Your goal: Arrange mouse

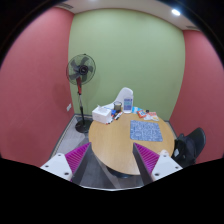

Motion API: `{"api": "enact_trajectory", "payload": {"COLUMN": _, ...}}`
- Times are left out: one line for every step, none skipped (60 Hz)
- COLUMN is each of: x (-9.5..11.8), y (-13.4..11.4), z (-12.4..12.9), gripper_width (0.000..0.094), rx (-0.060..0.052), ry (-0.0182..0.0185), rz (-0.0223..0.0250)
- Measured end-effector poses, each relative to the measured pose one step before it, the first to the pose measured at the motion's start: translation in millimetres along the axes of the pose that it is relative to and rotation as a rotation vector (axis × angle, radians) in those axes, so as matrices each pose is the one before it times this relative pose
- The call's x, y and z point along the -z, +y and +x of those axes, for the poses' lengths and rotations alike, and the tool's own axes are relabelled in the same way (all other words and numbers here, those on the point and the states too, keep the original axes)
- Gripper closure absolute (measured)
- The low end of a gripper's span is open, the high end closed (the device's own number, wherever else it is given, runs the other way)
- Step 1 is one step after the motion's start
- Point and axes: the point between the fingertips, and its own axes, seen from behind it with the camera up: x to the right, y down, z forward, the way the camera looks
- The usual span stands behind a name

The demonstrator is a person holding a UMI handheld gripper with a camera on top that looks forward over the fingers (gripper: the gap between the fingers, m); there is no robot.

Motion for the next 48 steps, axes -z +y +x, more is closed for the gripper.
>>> {"api": "enact_trajectory", "payload": {"x": -0.17, "y": 1.60, "z": 0.87, "gripper_width": 0.0103, "rx": -0.0008, "ry": 0.00165, "rz": -0.00466}}
{"api": "enact_trajectory", "payload": {"x": -0.67, "y": 1.77, "z": 1.15, "gripper_width": 0.0104, "rx": -0.0010, "ry": 0.00162, "rz": -0.00483}}
{"api": "enact_trajectory", "payload": {"x": -1.30, "y": 2.22, "z": 1.29, "gripper_width": 0.0102, "rx": -0.0007, "ry": 0.00064, "rz": -0.00530}}
{"api": "enact_trajectory", "payload": {"x": -1.91, "y": 2.09, "z": 1.37, "gripper_width": 0.0102, "rx": -0.0010, "ry": -0.00005, "rz": -0.00454}}
{"api": "enact_trajectory", "payload": {"x": -2.72, "y": 2.67, "z": 2.21, "gripper_width": 0.0103, "rx": -0.0011, "ry": 0.00004, "rz": -0.00382}}
{"api": "enact_trajectory", "payload": {"x": 1.50, "y": 3.50, "z": 0.49, "gripper_width": 0.0102, "rx": -0.0031, "ry": 0.00005, "rz": -0.00368}}
{"api": "enact_trajectory", "payload": {"x": -3.51, "y": 4.02, "z": 3.25, "gripper_width": 0.0103, "rx": -0.0018, "ry": 0.00001, "rz": -0.00403}}
{"api": "enact_trajectory", "payload": {"x": -4.40, "y": 6.68, "z": 3.12, "gripper_width": 0.0103, "rx": -0.0027, "ry": -0.00086, "rz": -0.00218}}
{"api": "enact_trajectory", "payload": {"x": -3.36, "y": 4.72, "z": 3.35, "gripper_width": 0.0102, "rx": -0.0021, "ry": -0.00008, "rz": -0.00716}}
{"api": "enact_trajectory", "payload": {"x": -3.89, "y": 4.99, "z": 3.15, "gripper_width": 0.0103, "rx": -0.0023, "ry": -0.00063, "rz": -0.00685}}
{"api": "enact_trajectory", "payload": {"x": -3.53, "y": 4.96, "z": 2.97, "gripper_width": 0.0104, "rx": -0.0022, "ry": -0.00145, "rz": -0.00677}}
{"api": "enact_trajectory", "payload": {"x": -3.77, "y": 5.42, "z": 3.13, "gripper_width": 0.0103, "rx": -0.0019, "ry": -0.00280, "rz": -0.00603}}
{"api": "enact_trajectory", "payload": {"x": -3.69, "y": 5.74, "z": 3.27, "gripper_width": 0.0102, "rx": -0.0016, "ry": -0.00343, "rz": -0.00508}}
{"api": "enact_trajectory", "payload": {"x": -3.88, "y": 5.71, "z": 3.43, "gripper_width": 0.0101, "rx": -0.0021, "ry": -0.00303, "rz": -0.00303}}
{"api": "enact_trajectory", "payload": {"x": -3.83, "y": 5.37, "z": 4.51, "gripper_width": 0.0103, "rx": -0.0023, "ry": -0.00141, "rz": -0.00145}}
{"api": "enact_trajectory", "payload": {"x": -4.27, "y": 6.02, "z": 5.29, "gripper_width": 0.0104, "rx": -0.0018, "ry": -0.00004, "rz": -0.00167}}
{"api": "enact_trajectory", "payload": {"x": 5.30, "y": -9.74, "z": -2.33, "gripper_width": 0.0102, "rx": -0.0055, "ry": 0.00617, "rz": -0.02395}}
{"api": "enact_trajectory", "payload": {"x": -6.35, "y": 19.41, "z": 9.43, "gripper_width": 0.0102, "rx": 0.0043, "ry": -0.00106, "rz": 0.00979}}
{"api": "enact_trajectory", "payload": {"x": -6.00, "y": 6.93, "z": 6.92, "gripper_width": 0.0102, "rx": -0.0002, "ry": 0.00027, "rz": -0.00559}}
{"api": "enact_trajectory", "payload": {"x": -5.87, "y": 7.36, "z": 7.55, "gripper_width": 0.0101, "rx": 0.0000, "ry": 0.00073, "rz": -0.00526}}
{"api": "enact_trajectory", "payload": {"x": -5.56, "y": 7.33, "z": 8.06, "gripper_width": 0.0102, "rx": -0.0010, "ry": 0.00156, "rz": -0.00509}}
{"api": "enact_trajectory", "payload": {"x": -5.55, "y": 7.43, "z": 8.29, "gripper_width": 0.0102, "rx": -0.0012, "ry": 0.00203, "rz": -0.00573}}
{"api": "enact_trajectory", "payload": {"x": -5.37, "y": 7.50, "z": 8.11, "gripper_width": 0.0101, "rx": -0.0012, "ry": 0.00193, "rz": -0.00533}}
{"api": "enact_trajectory", "payload": {"x": -4.42, "y": 4.14, "z": 5.72, "gripper_width": 0.0102, "rx": -0.0011, "ry": 0.00181, "rz": -0.00872}}
{"api": "enact_trajectory", "payload": {"x": -5.32, "y": 6.72, "z": 8.00, "gripper_width": 0.0102, "rx": -0.0003, "ry": -0.00005, "rz": -0.00389}}
{"api": "enact_trajectory", "payload": {"x": -5.17, "y": 6.35, "z": 8.10, "gripper_width": 0.0102, "rx": 0.0002, "ry": 0.00022, "rz": -0.00195}}
{"api": "enact_trajectory", "payload": {"x": -5.63, "y": 5.66, "z": 8.69, "gripper_width": 0.0100, "rx": 0.0008, "ry": 0.00131, "rz": 0.00197}}
{"api": "enact_trajectory", "payload": {"x": -5.21, "y": 5.20, "z": 9.35, "gripper_width": 0.0098, "rx": 0.0026, "ry": 0.00336, "rz": 0.00465}}
{"api": "enact_trajectory", "payload": {"x": -5.81, "y": 5.39, "z": 10.37, "gripper_width": 0.0101, "rx": 0.0039, "ry": 0.00590, "rz": 0.00410}}
{"api": "enact_trajectory", "payload": {"x": -5.34, "y": 0.18, "z": 10.80, "gripper_width": 0.0100, "rx": 0.0030, "ry": 0.00624, "rz": -0.00711}}
{"api": "enact_trajectory", "payload": {"x": -6.15, "y": 6.08, "z": 11.16, "gripper_width": 0.0100, "rx": 0.0044, "ry": 0.00885, "rz": -0.00274}}
{"api": "enact_trajectory", "payload": {"x": -5.95, "y": 6.10, "z": 10.96, "gripper_width": 0.0103, "rx": 0.0033, "ry": 0.00864, "rz": -0.00286}}
{"api": "enact_trajectory", "payload": {"x": -6.24, "y": 5.41, "z": 9.92, "gripper_width": 0.0101, "rx": 0.0015, "ry": 0.00622, "rz": -0.00082}}
{"api": "enact_trajectory", "payload": {"x": -6.66, "y": 4.31, "z": 9.66, "gripper_width": 0.0101, "rx": -0.0005, "ry": 0.00494, "rz": 0.00133}}
{"api": "enact_trajectory", "payload": {"x": -6.82, "y": 4.01, "z": 9.52, "gripper_width": 0.0103, "rx": -0.0016, "ry": 0.00278, "rz": 0.00356}}
{"api": "enact_trajectory", "payload": {"x": -6.89, "y": 3.66, "z": 9.33, "gripper_width": 0.0101, "rx": -0.0024, "ry": 0.00240, "rz": 0.00408}}
{"api": "enact_trajectory", "payload": {"x": -6.62, "y": 3.23, "z": 8.91, "gripper_width": 0.0100, "rx": -0.0027, "ry": 0.00294, "rz": 0.00322}}
{"api": "enact_trajectory", "payload": {"x": -6.40, "y": 2.70, "z": 8.40, "gripper_width": 0.0101, "rx": -0.0049, "ry": 0.00385, "rz": 0.00178}}
{"api": "enact_trajectory", "payload": {"x": -7.16, "y": 2.95, "z": 9.24, "gripper_width": 0.0100, "rx": -0.0042, "ry": 0.00281, "rz": 0.00283}}
{"api": "enact_trajectory", "payload": {"x": -7.42, "y": 3.14, "z": 9.45, "gripper_width": 0.0101, "rx": -0.0039, "ry": 0.00132, "rz": 0.00438}}
{"api": "enact_trajectory", "payload": {"x": -6.69, "y": 1.36, "z": 7.69, "gripper_width": 0.0104, "rx": -0.0059, "ry": 0.00229, "rz": 0.00319}}
{"api": "enact_trajectory", "payload": {"x": -7.30, "y": 1.40, "z": 7.79, "gripper_width": 0.0103, "rx": -0.0055, "ry": 0.00016, "rz": 0.00559}}
{"api": "enact_trajectory", "payload": {"x": -7.23, "y": 1.36, "z": 7.92, "gripper_width": 0.0104, "rx": -0.0062, "ry": 0.00037, "rz": 0.00589}}
{"api": "enact_trajectory", "payload": {"x": -7.67, "y": 1.10, "z": 7.66, "gripper_width": 0.0103, "rx": -0.0061, "ry": 0.00174, "rz": 0.00447}}
{"api": "enact_trajectory", "payload": {"x": -7.51, "y": 1.29, "z": 7.26, "gripper_width": 0.0103, "rx": -0.0055, "ry": 0.00233, "rz": 0.00197}}
{"api": "enact_trajectory", "payload": {"x": -7.35, "y": 1.67, "z": 7.10, "gripper_width": 0.0102, "rx": -0.0054, "ry": 0.00040, "rz": 0.00129}}
{"api": "enact_trajectory", "payload": {"x": -7.17, "y": 0.98, "z": 5.93, "gripper_width": 0.0102, "rx": -0.0064, "ry": -0.00040, "rz": 0.00011}}
{"api": "enact_trajectory", "payload": {"x": -7.39, "y": 1.45, "z": 5.49, "gripper_width": 0.0100, "rx": -0.0072, "ry": -0.00127, "rz": 0.00018}}
